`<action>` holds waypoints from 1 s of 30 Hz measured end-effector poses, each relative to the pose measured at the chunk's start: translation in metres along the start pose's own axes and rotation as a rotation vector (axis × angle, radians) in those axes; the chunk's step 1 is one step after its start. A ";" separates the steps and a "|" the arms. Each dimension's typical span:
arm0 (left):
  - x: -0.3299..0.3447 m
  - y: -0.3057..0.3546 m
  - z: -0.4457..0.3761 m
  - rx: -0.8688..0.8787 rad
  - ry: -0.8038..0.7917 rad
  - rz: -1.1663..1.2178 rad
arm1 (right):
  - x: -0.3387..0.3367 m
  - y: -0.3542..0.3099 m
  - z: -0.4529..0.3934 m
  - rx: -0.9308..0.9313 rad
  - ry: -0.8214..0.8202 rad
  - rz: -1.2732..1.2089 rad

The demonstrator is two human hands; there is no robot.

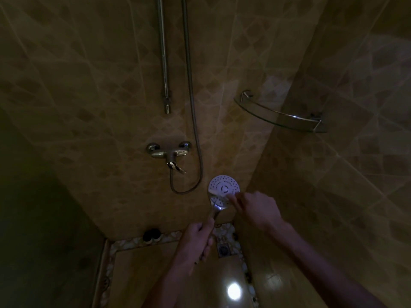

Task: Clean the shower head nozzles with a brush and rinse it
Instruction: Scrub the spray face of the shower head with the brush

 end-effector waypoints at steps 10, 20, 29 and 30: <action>0.002 -0.003 -0.006 0.020 0.023 0.037 | -0.028 0.048 -0.049 0.179 -0.096 -0.017; 0.004 0.038 -0.030 0.083 0.036 0.118 | -0.104 0.069 -0.103 0.165 -0.049 -0.306; 0.002 0.085 -0.066 0.164 0.156 0.192 | -0.171 0.119 -0.176 0.173 0.063 -0.190; 0.001 0.091 -0.072 0.173 0.171 0.202 | -0.172 0.126 -0.185 0.196 0.042 -0.209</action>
Point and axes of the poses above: each hand's wrist, its own z-axis away from the middle knuckle, its own x-axis out of the palm, y = z × x, the point moved 6 cm from there along -z, towards the middle knuckle, and after that the axes turned 4 degrees about -z, right-handed, at the moved point
